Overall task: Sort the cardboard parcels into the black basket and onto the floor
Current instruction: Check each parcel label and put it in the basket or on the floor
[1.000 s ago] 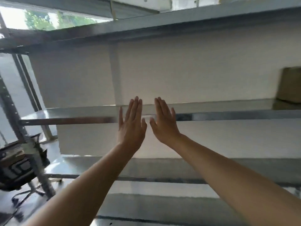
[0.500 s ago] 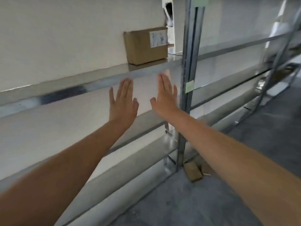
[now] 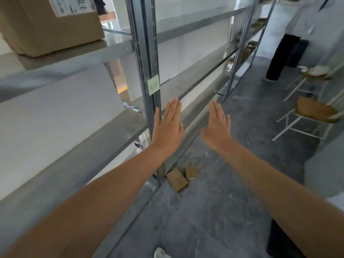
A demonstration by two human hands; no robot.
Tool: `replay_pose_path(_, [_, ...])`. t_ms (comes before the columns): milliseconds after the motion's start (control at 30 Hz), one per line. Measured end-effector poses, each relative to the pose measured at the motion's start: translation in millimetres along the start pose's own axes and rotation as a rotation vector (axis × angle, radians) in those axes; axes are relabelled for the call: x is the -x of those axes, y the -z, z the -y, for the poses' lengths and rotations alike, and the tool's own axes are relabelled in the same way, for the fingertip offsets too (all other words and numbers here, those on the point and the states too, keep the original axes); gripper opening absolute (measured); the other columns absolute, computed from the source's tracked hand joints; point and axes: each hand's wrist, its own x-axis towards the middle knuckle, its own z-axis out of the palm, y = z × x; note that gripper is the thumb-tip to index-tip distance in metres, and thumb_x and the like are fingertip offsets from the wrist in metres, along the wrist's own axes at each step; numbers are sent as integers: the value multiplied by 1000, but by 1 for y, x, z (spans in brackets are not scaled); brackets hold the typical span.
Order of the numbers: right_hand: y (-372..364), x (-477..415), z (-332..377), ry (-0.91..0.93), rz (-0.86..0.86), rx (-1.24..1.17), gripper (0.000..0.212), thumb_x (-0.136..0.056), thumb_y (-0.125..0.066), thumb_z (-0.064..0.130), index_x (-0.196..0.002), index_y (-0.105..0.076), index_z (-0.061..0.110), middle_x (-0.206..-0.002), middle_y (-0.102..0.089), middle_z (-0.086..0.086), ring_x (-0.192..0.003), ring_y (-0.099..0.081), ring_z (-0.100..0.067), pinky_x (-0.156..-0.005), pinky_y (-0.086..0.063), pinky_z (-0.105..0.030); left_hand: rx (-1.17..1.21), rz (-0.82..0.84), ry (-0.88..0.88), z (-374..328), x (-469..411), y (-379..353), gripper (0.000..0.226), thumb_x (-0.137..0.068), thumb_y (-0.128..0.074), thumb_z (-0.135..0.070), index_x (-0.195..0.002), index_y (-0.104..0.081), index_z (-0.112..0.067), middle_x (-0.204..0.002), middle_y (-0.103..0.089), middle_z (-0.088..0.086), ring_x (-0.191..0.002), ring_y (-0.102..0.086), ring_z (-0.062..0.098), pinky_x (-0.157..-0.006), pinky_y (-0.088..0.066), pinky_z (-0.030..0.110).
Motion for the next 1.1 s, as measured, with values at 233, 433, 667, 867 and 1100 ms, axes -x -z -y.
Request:
replay_pose_path(233, [-41, -73, -35, -38, 36, 41, 82, -95, -49, 23, -157, 5, 21, -164, 6, 8, -150, 11, -8, -122, 7, -44, 38, 130, -23, 28, -78, -71, 62, -101, -30, -26, -157, -6, -13, -165, 0, -1, -152, 1, 14, -121, -5, 54])
replay_pose_path(433, [-70, -132, -61, -105, 134, 16, 85, -91, -46, 12, -157, 7, 19, -164, 10, 7, -150, 14, -9, -121, 10, -43, 109, 170, 12, 39, -118, -123, 58, -105, -23, -34, -157, -7, -15, -165, -1, -3, -151, 4, 12, -122, -1, 50])
replay_pose_path(667, [-124, -231, -82, -48, 281, 6, 90, -89, -50, 7, -157, 8, 18, -164, 11, 6, -150, 15, -11, -122, 8, -45, 128, 209, 154, 73, -187, -182, 59, -104, -26, -33, -157, -5, -17, -165, -3, -2, -151, 1, 13, -121, -1, 50])
replay_pose_path(867, [-173, -331, -112, -6, 378, -80, 85, -91, -48, 11, -157, 5, 16, -165, 8, 4, -151, 13, -12, -123, 7, -44, 85, 275, 229, 80, -246, -257, 58, -103, -31, -29, -156, -14, -14, -164, -10, -1, -151, -6, 13, -121, -11, 48])
replay_pose_path(1100, [-257, -360, -210, -97, 532, -83, 76, -94, -49, 17, -157, -6, 14, -165, -3, 0, -151, 2, -15, -124, 1, -42, 139, 530, 327, 70, -248, -380, 56, -102, -30, -29, -155, -19, -13, -163, -17, 1, -151, -12, 16, -121, -15, 44])
